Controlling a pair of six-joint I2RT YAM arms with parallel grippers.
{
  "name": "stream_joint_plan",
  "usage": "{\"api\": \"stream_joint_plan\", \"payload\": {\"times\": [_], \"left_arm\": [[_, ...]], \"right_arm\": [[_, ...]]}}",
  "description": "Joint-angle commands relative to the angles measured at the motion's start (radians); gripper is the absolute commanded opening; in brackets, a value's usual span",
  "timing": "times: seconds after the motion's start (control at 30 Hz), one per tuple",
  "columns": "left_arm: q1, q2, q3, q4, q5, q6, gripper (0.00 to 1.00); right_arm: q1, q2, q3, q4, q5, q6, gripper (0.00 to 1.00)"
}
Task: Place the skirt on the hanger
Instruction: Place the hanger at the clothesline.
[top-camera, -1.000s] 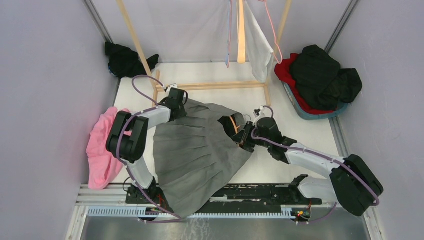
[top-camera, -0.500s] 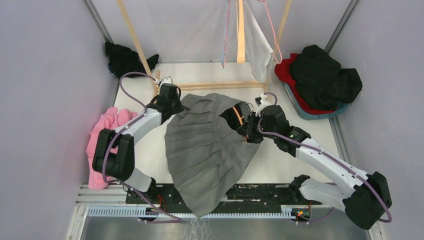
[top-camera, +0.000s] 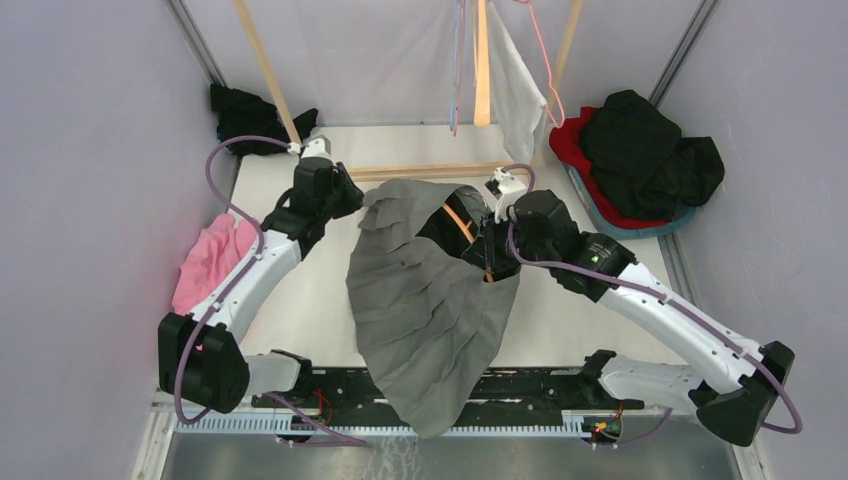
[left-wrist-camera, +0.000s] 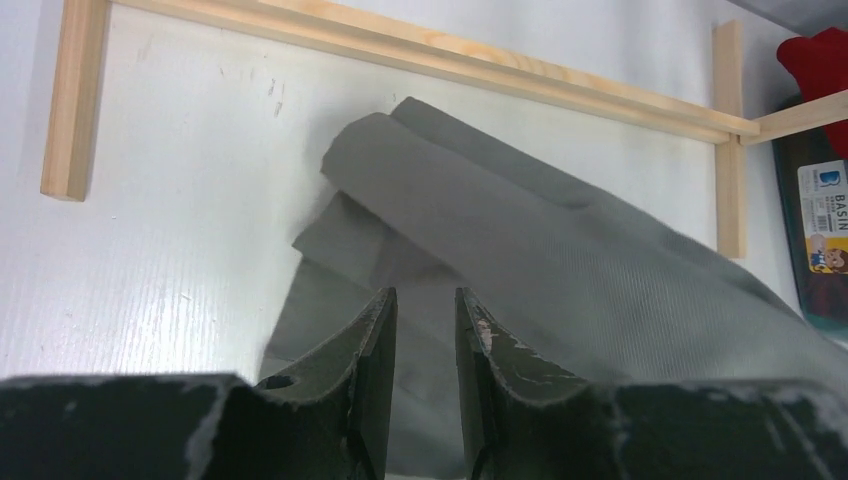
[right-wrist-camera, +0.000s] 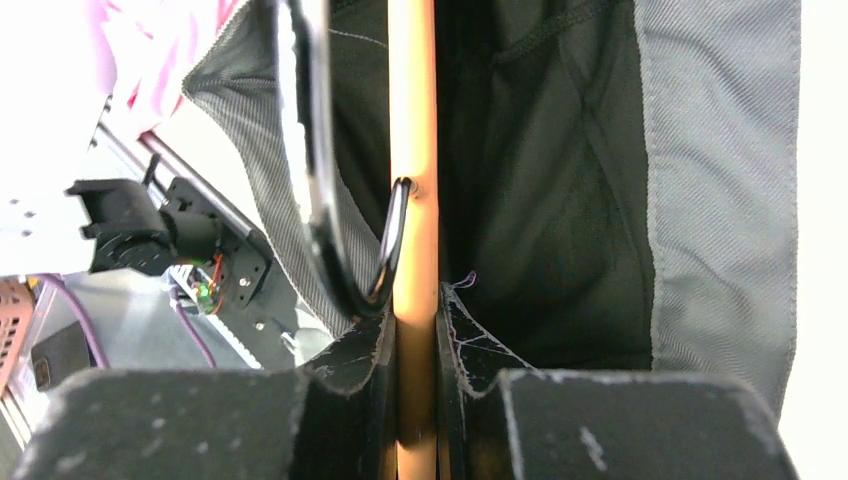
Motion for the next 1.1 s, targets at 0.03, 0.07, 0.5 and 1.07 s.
{"api": "stream_joint_plan", "payload": {"times": [0.03,0.07,0.5,1.07], "left_arm": [[0.0,-0.046,0.043,-0.024,0.031,-0.023,0.35],[0.0,-0.051,0.045,-0.026,0.038,-0.024,0.35],[0.001,-0.182,0.165,-0.164,0.032,0.008,0.35],[0.002,-0.326,0.352,-0.348,-0.034,0.053,0.38]], "right_arm": [[0.098,0.003,0.236,-0.084,0.074,-0.068,0.01],[0.111,0.005,0.258,-0.101,0.081,-0.067,0.01],[0.245,0.233,0.676,-0.325,0.254,-0.161,0.01],[0.2,0.805,1.575,-0.498,0.375,-0.181,0.01]]}}
